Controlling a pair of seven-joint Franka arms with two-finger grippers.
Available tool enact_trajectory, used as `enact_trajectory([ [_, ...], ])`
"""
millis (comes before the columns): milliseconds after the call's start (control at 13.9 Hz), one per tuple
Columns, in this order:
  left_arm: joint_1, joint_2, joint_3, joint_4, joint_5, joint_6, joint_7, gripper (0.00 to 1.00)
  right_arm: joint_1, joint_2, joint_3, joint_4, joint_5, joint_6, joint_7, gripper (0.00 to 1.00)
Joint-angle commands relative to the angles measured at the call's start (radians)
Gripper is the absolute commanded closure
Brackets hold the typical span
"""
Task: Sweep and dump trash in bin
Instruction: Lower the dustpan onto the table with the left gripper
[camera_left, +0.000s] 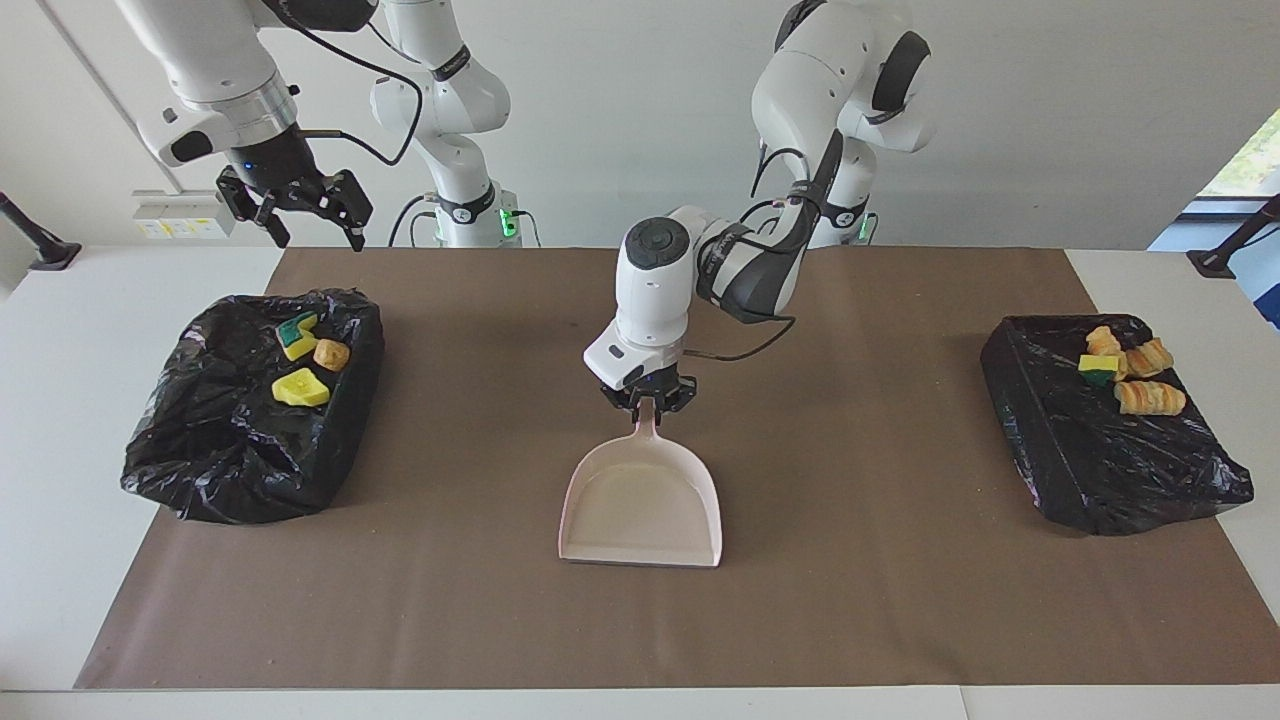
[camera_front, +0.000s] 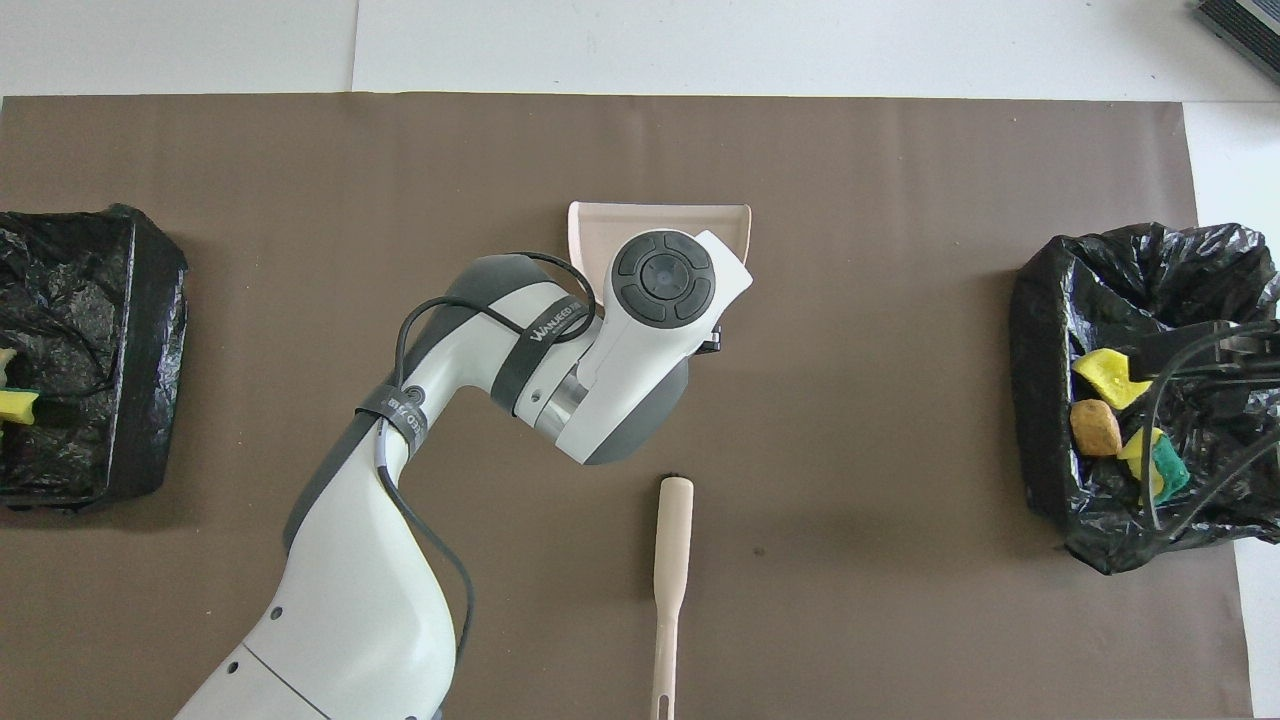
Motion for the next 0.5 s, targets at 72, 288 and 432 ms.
enact_trajectory([
  [72, -0.015, 0.007, 0.019, 0.014, -0.009, 0.011, -0.057, 0.52, -0.005, -0.005, 0.003, 0.002, -0.01, -0.002, -0.023, 0.0],
  [288, 0.002, -0.007, 0.021, 0.014, 0.012, 0.017, -0.049, 0.05, -0.005, -0.005, 0.003, 0.002, -0.01, -0.002, -0.023, 0.0],
  [432, 0.014, -0.042, 0.022, -0.001, 0.04, 0.009, -0.032, 0.0, -0.005, -0.005, 0.003, 0.002, -0.01, -0.002, -0.023, 0.0],
])
